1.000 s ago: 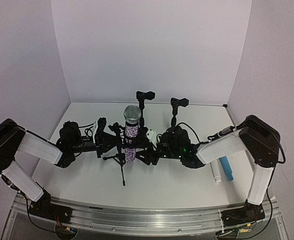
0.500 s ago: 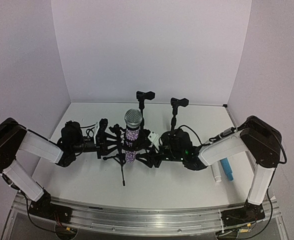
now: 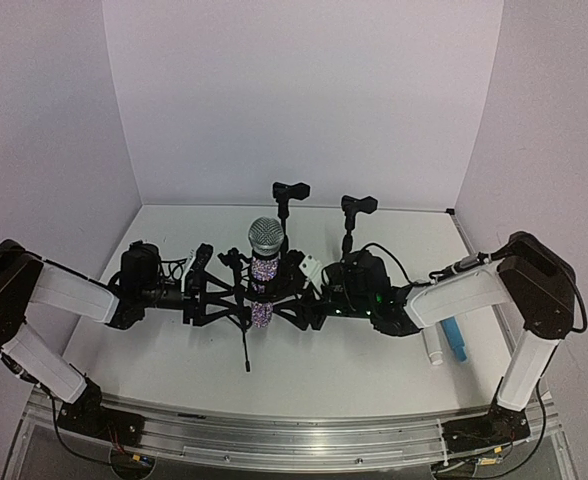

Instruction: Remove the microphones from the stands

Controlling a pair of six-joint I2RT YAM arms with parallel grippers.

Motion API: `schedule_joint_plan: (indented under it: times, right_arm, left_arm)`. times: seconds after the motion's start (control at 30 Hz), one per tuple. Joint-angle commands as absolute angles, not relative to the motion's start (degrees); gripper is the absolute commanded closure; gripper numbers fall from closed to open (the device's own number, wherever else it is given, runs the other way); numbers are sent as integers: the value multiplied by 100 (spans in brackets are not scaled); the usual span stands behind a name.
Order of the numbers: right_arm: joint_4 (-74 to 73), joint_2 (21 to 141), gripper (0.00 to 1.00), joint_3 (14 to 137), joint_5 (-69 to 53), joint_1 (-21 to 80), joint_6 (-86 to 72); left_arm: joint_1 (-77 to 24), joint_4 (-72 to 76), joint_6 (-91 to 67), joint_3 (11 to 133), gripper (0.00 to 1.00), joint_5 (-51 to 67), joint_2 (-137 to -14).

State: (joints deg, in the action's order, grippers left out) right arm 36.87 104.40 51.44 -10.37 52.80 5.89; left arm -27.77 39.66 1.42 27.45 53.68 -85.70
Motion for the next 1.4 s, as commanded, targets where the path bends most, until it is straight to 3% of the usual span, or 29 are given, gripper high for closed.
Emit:
schedule_joint_plan:
  times: [0.0,0.27,0.37,0.5,0.63,0.83,1.13,1.37]
  right_arm:
    - [3489,10066,36,5149,-962,5282,573]
    - [3328,10067,36,5208,-975,5281,681]
    - [3306,10096,35,5254,-998,5282,712]
    - [3280,10121,36,5305,-1019,5280,748]
    - [3254,10134,35,5309,-1032,5282,748]
    - [3220,10108,35,5300,-1030,5282,747]
    - [3141,10072,36,5288,-1025,5281,782]
    - [3105,10048,36,5274,-991,5282,799]
  left_arm:
    - [-2278,3845,474,3361,27,6557,-8078]
    - [-1903,2315,2205,5021,7,7964,-8346]
    - [-1907,2052,2402,5492,5,8208,-8580]
    - [-1963,351,4094,5925,8,8417,-8716]
    - [-2067,-785,4807,6444,4,8480,-8843]
    - [-2294,-1838,5061,6965,1,8510,-9083]
    - [-2451,-3708,6330,7540,20,8316,-9479]
    - [-2471,-4128,6719,7756,38,8307,-9545]
